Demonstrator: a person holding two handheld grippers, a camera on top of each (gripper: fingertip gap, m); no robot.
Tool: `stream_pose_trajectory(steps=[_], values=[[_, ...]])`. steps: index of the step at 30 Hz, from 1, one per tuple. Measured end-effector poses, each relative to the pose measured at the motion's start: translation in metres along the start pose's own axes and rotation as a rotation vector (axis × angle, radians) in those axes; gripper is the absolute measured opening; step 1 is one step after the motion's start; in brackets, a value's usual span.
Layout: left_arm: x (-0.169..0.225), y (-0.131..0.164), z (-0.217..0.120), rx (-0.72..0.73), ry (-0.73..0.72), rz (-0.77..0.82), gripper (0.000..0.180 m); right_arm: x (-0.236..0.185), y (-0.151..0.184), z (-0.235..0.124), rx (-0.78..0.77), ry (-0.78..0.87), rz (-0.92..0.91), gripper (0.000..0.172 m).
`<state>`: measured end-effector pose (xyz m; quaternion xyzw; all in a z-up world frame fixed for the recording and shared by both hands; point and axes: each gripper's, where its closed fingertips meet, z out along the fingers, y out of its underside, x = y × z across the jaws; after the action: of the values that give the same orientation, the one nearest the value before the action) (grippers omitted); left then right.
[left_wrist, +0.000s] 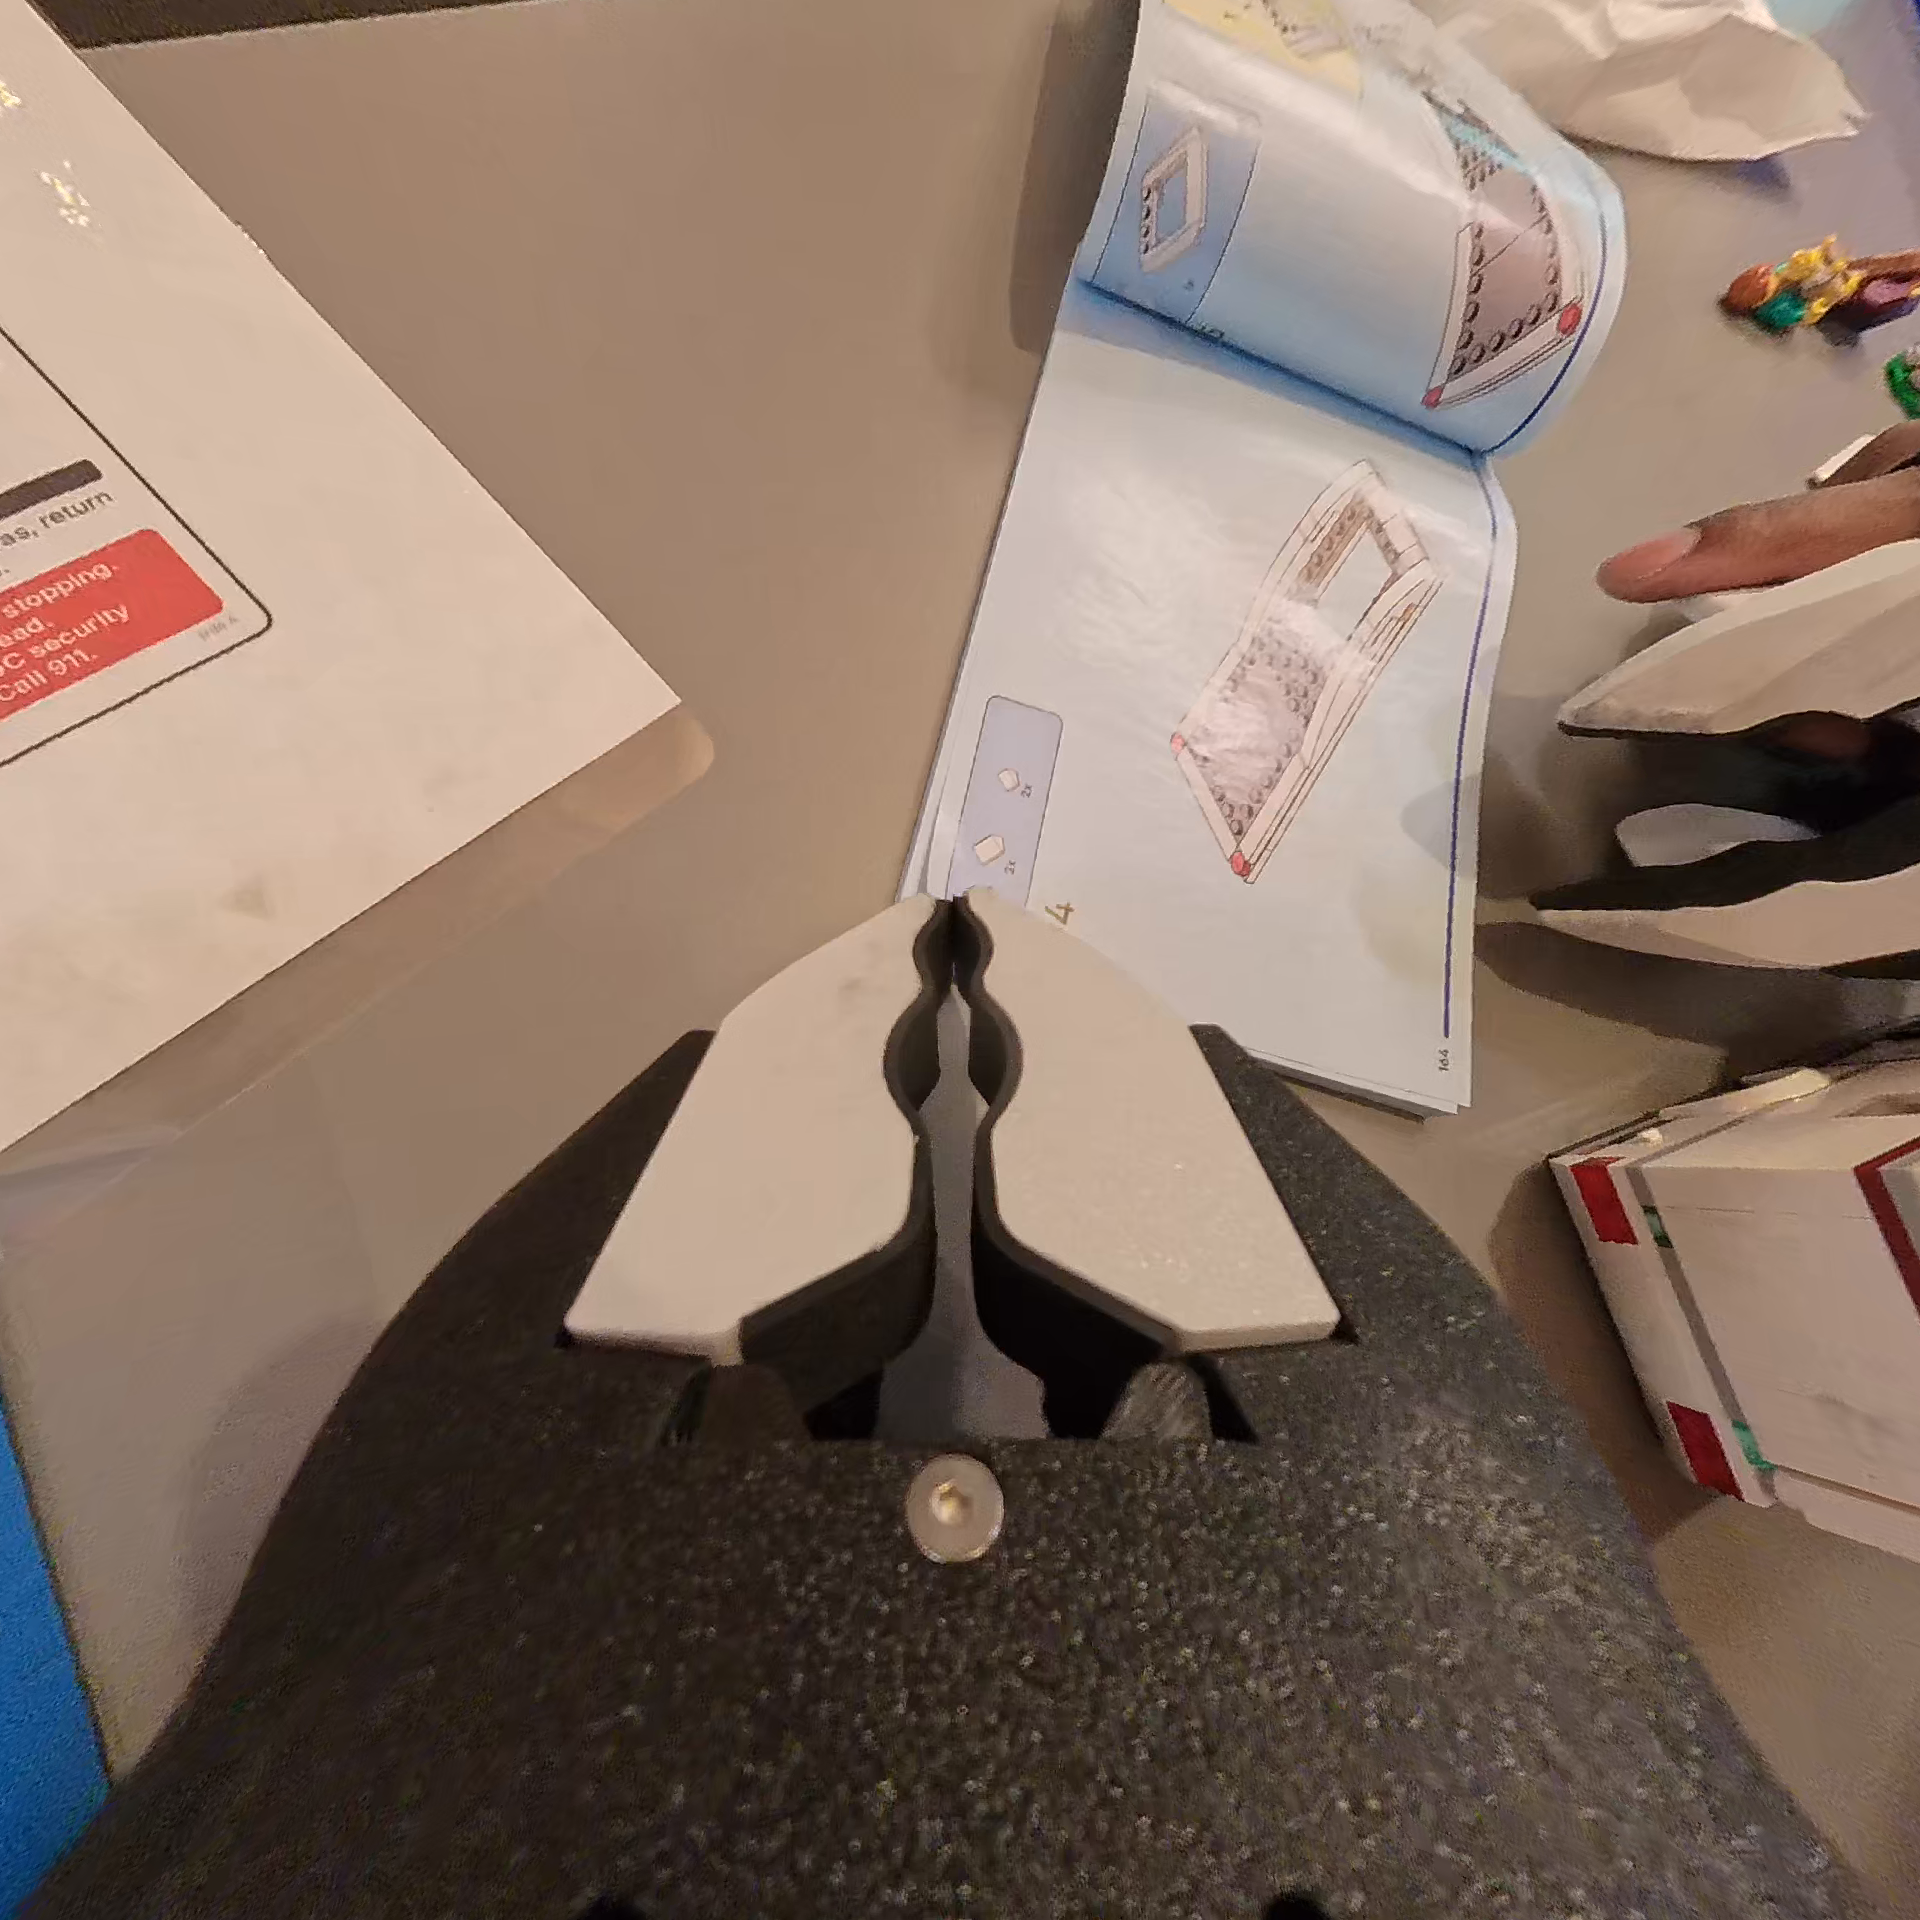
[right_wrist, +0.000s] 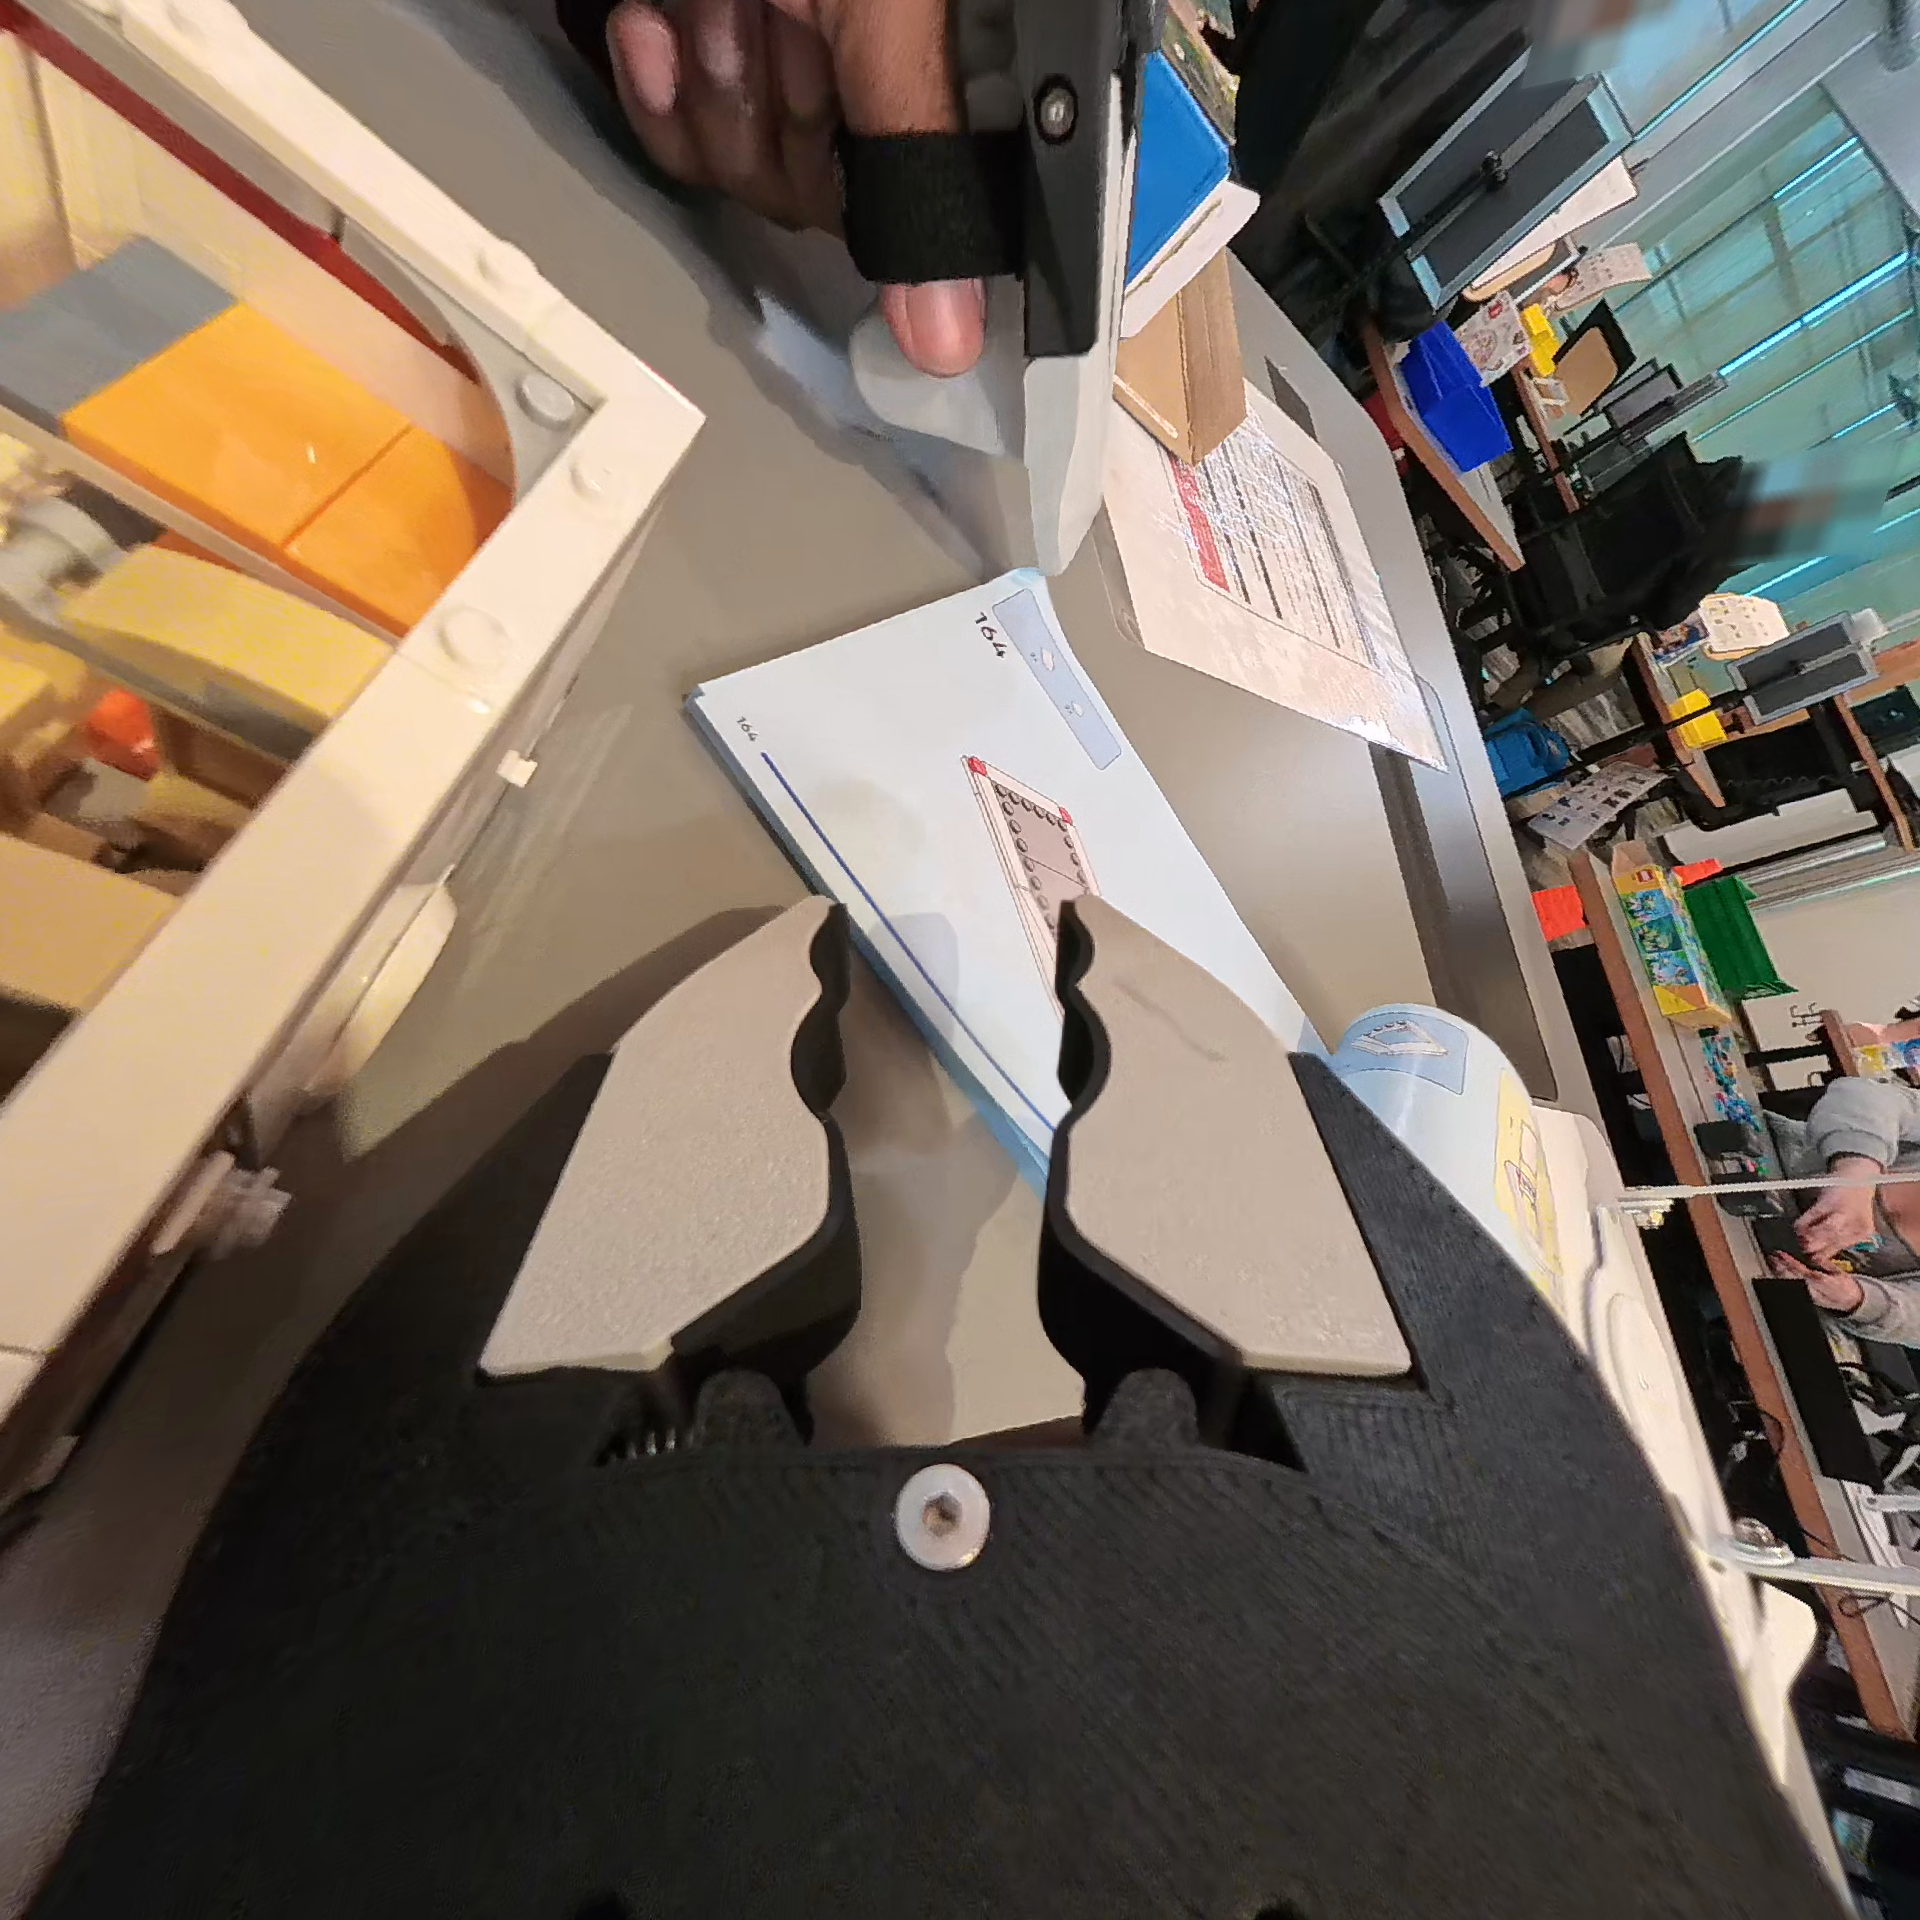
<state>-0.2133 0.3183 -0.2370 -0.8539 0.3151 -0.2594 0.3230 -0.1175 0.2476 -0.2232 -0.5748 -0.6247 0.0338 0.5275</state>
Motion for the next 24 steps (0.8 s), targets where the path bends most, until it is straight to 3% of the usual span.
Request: stream_pose_trajectory(steps=[10, 16, 19, 24], values=[[0.013, -0.009, -0.002, 0.061, 0.116, -0.089, 0.000, 0.002, 0.001, -0.001, 0.007, 0.011, -0.018, 0.038], [0.000, -0.006, -0.005, 0.039, 0.030, -0.041, 0.000, 0.002, 0.001, -0.001, 0.008, 0.009, -0.016, 0.039], [-0.006, 0.000, -0.005, -0.009, -0.025, 0.012, 0.019, 0.002, 0.001, -0.001, 0.009, 0.008, -0.016, 0.039], [-0.001, 0.006, -0.002, -0.051, -0.016, 0.064, 0.024, 0.002, 0.001, -0.001, 0.011, 0.007, -0.015, 0.039]])
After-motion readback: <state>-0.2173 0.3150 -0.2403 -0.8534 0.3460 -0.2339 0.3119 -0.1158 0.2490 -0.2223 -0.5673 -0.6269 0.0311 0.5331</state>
